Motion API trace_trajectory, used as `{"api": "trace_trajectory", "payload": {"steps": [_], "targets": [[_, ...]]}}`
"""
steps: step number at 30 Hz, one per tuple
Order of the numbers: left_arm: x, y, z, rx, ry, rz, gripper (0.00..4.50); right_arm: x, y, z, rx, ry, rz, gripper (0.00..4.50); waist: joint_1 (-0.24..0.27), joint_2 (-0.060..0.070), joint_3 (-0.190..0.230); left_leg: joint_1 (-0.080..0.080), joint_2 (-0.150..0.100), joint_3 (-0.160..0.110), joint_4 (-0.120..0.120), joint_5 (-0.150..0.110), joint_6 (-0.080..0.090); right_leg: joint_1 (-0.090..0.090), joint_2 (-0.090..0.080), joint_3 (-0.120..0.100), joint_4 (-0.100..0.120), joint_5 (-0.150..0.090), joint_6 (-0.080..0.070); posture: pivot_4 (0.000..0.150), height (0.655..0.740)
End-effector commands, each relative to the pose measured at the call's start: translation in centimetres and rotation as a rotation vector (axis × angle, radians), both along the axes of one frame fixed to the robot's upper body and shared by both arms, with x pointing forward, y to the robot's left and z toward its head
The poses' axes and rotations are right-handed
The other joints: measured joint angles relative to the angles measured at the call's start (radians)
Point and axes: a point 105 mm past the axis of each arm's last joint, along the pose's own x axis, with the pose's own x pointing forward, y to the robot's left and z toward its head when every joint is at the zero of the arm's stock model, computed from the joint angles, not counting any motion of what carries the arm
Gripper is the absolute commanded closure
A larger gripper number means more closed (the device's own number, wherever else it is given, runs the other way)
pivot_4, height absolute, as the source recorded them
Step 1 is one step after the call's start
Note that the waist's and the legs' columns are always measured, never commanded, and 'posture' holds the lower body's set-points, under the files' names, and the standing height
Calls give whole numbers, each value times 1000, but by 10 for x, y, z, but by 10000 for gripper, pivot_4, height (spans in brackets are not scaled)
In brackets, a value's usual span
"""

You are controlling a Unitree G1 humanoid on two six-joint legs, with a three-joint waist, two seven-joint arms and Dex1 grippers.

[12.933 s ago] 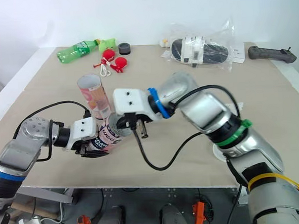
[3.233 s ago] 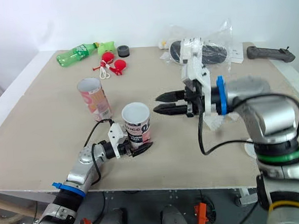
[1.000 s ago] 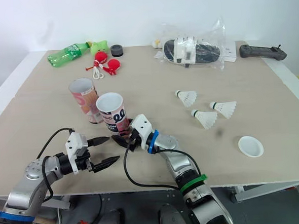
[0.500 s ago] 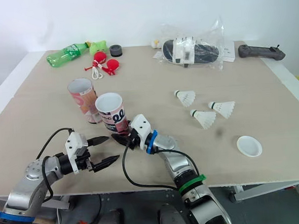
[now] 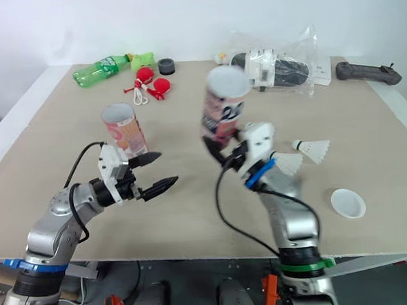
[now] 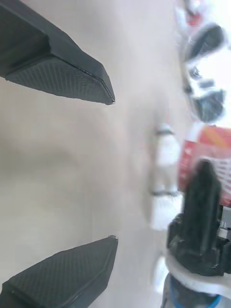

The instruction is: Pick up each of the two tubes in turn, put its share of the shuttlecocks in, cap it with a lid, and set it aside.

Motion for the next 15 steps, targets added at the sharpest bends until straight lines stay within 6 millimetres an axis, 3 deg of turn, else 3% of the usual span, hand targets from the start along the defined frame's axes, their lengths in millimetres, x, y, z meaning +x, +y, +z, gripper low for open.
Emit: {"api": "trace_trajectory", "payload": {"steps": [1,5,9,12,15], "targets": [[0,-21,12,-7,-36,-89,0,-16,-45,28,26,-76,-181,14957,1,0,0,0,0,0,0,0,0,0,0,0,0,0,0,1500,7400],[8,-58,23,-9,-91,-200,0,-37,-134,30,13,-85,-554,14957,1,1,0,0,-1,0,0,0,1,0,0,0,0,1,0,1500,7400],[9,-92,37,-48,-135,-283,0,-57,-198,12,18,-26,-809,14957,-2,1,0,1,-1,2,0,0,1,0,0,3,0,1,0,1500,7400],[5,-111,46,-72,-158,-331,0,-69,-235,-7,52,20,-933,14957,-1,1,0,1,-2,2,0,0,2,1,0,3,0,1,1,1500,7400],[3,-117,49,-81,-167,-347,0,-74,-257,-21,115,51,-996,14957,-7,5,-1,2,-2,3,0,0,2,1,0,4,0,1,1,1500,7400]]}}
